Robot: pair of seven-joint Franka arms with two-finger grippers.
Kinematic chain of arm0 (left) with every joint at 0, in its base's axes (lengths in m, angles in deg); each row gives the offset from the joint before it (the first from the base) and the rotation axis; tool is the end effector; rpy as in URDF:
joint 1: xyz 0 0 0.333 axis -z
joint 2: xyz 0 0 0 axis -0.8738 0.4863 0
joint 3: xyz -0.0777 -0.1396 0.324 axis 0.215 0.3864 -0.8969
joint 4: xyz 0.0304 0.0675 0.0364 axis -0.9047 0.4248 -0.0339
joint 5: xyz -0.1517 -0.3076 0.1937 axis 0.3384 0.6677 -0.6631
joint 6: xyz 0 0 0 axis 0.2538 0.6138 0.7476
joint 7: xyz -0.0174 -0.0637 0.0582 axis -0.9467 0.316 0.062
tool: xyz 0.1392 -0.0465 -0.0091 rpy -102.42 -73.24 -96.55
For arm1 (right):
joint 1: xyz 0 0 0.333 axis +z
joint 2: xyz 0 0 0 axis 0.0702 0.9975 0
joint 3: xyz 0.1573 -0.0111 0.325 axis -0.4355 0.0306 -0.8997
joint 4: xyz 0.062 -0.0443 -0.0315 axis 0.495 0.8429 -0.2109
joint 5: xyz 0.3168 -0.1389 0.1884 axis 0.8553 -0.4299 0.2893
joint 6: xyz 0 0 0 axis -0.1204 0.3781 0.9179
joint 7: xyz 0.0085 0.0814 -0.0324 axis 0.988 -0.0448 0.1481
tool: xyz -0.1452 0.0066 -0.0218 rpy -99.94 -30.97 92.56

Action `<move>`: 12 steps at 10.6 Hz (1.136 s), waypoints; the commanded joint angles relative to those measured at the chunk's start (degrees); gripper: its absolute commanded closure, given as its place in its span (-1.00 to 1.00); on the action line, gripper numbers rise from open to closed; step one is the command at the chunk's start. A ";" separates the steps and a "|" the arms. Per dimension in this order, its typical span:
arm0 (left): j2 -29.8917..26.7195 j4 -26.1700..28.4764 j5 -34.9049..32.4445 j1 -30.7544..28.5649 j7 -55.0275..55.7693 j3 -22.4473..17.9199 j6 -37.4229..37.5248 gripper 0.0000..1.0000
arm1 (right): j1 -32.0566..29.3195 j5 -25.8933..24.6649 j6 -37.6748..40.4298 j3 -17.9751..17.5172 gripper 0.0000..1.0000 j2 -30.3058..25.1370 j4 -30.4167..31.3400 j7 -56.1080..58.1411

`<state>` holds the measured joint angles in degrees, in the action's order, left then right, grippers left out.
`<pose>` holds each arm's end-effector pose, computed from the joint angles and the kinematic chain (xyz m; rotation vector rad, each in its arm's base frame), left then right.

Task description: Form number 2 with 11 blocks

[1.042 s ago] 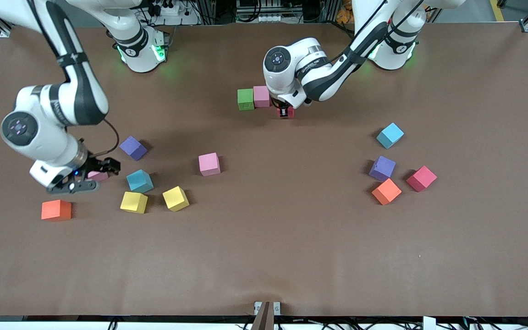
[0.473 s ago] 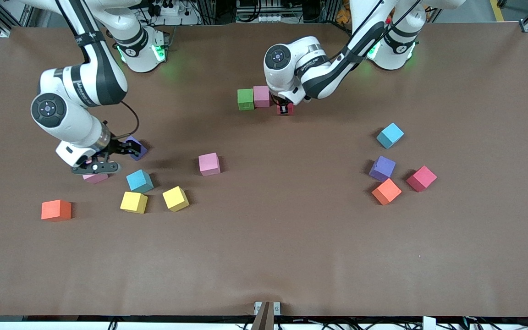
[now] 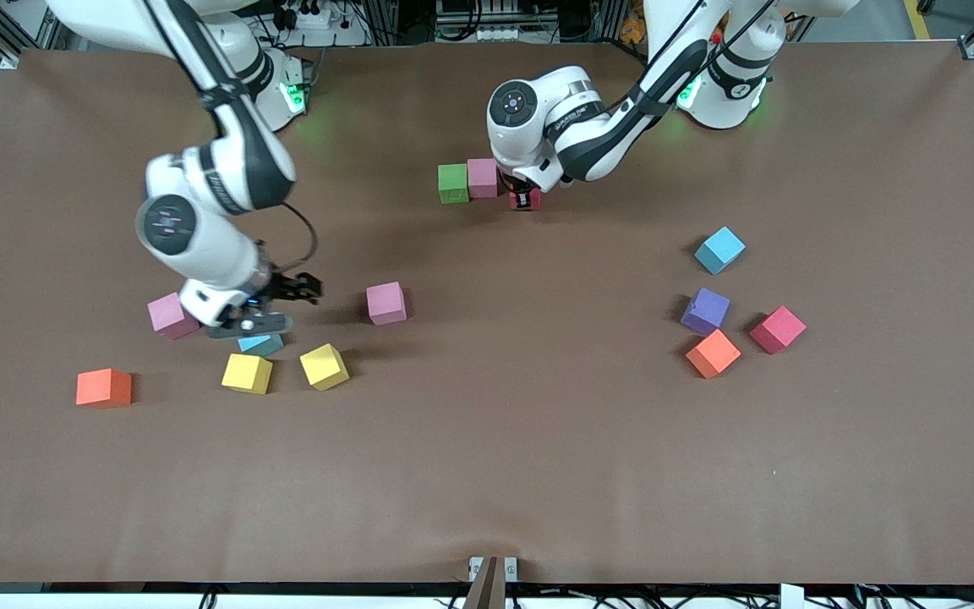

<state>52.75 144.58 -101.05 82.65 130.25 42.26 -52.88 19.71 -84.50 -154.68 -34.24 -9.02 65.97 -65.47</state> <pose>0.2924 -0.4853 0.2197 -1.9783 -2.1938 0.1324 0.5635 0.2168 0.3044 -3.0994 -0.2014 0.0939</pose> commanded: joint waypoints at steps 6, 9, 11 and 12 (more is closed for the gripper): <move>-0.50 0.02 -1.98 3.04 20.53 0.63 -1.56 0.05 | 12.53 -3.39 -8.21 0.61 -1.00 12.14 -7.37 -4.08; -0.06 0.20 -1.98 4.45 23.16 0.63 -1.73 0.05 | 12.80 -4.91 -8.56 0.61 -1.00 12.84 -6.06 -4.08; 0.12 0.37 -1.98 4.45 24.83 0.63 -2.00 0.05 | 12.71 -7.45 -8.65 0.61 -1.00 12.58 -4.48 -4.17; 0.21 0.46 -1.98 4.45 24.93 0.63 -2.00 0.05 | 12.71 -7.72 -8.73 0.70 -1.00 12.58 -4.04 -4.17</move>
<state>53.00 144.56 -99.69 85.83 132.20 42.23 -54.07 31.82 -91.08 -163.36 -34.06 3.46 60.64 -69.05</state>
